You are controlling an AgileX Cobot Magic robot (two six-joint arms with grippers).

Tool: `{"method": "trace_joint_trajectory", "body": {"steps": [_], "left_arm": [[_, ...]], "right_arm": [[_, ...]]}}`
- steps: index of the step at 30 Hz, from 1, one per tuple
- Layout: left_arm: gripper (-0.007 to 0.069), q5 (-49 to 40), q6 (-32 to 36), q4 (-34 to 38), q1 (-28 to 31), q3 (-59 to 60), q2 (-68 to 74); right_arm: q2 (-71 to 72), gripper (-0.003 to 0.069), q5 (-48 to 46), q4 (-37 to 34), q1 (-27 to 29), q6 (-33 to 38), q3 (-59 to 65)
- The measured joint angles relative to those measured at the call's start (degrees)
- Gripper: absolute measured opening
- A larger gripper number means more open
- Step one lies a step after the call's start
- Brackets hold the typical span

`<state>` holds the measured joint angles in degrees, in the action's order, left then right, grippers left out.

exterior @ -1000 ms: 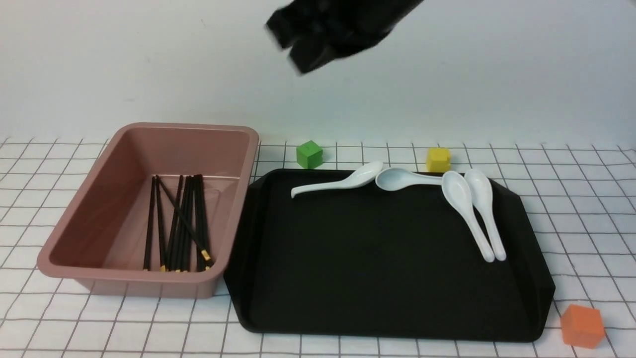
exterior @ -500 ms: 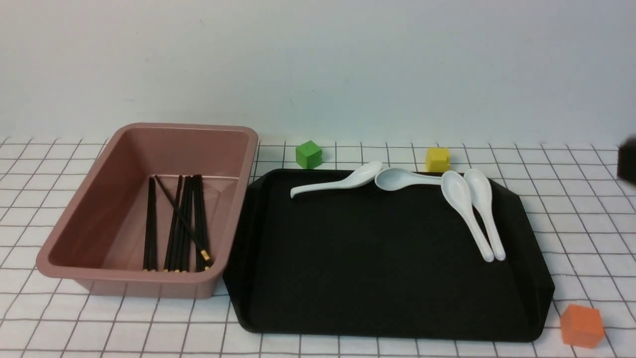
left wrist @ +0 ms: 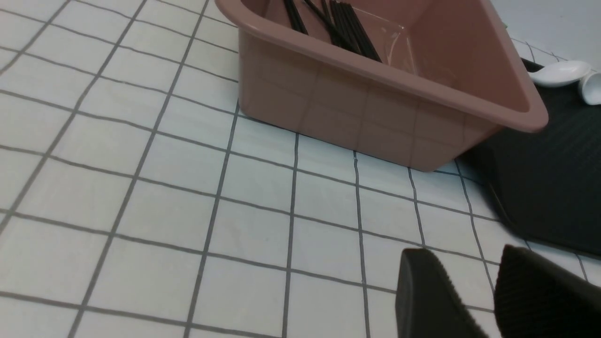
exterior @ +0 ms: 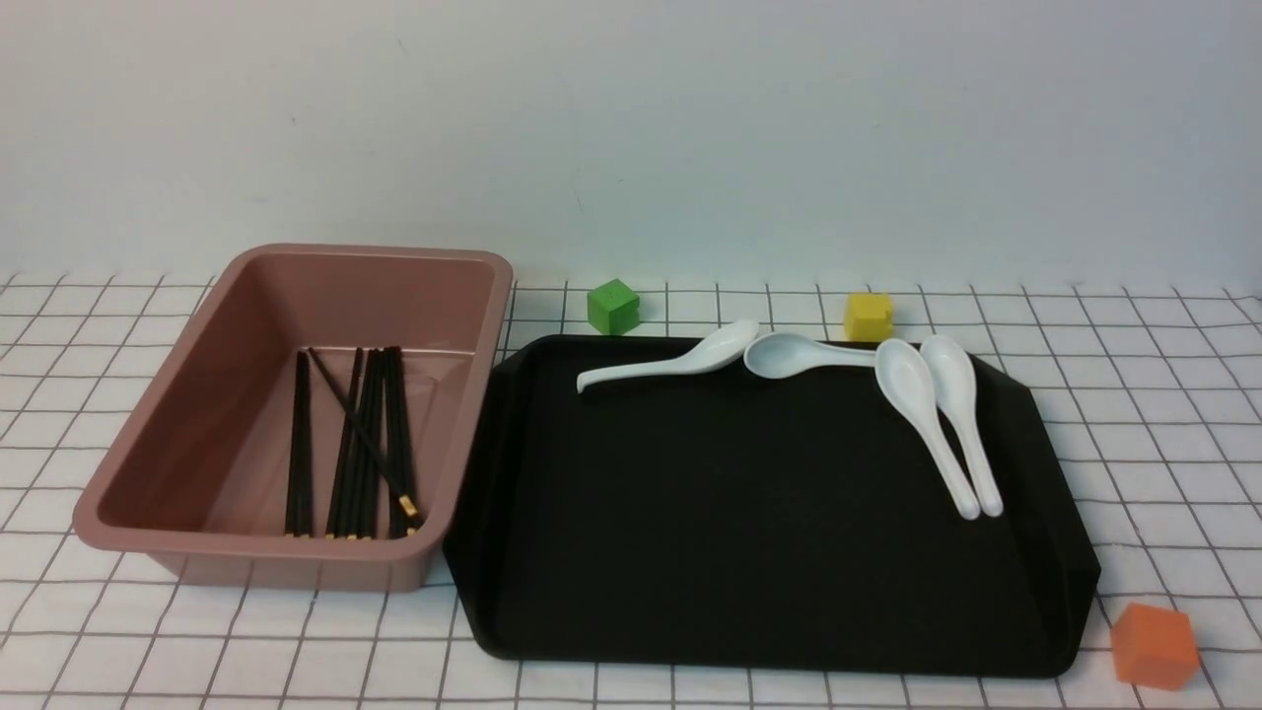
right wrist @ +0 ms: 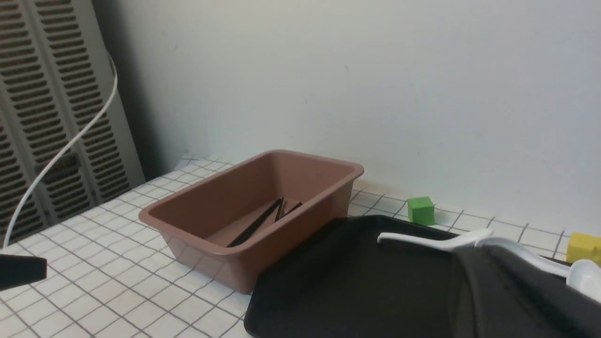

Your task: On white black tablecloth take chopsticks from black tray and put them in box.

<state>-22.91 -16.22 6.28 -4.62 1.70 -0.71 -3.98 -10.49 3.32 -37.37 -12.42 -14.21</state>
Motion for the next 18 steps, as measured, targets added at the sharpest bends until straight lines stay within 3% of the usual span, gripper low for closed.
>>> {"method": "trace_joint_trajectory", "body": {"steps": [7,18], "left_arm": [[0.0239,0.0,0.0,0.0,0.0,0.0,0.0],[0.0239,0.0,0.0,0.0,0.0,0.0,0.0]], "right_arm": [[4.6,0.0015,-0.3,3.3,0.0,0.4,1.1],[4.7,0.0025,-0.5,2.8,0.0,3.4,4.2]]}}
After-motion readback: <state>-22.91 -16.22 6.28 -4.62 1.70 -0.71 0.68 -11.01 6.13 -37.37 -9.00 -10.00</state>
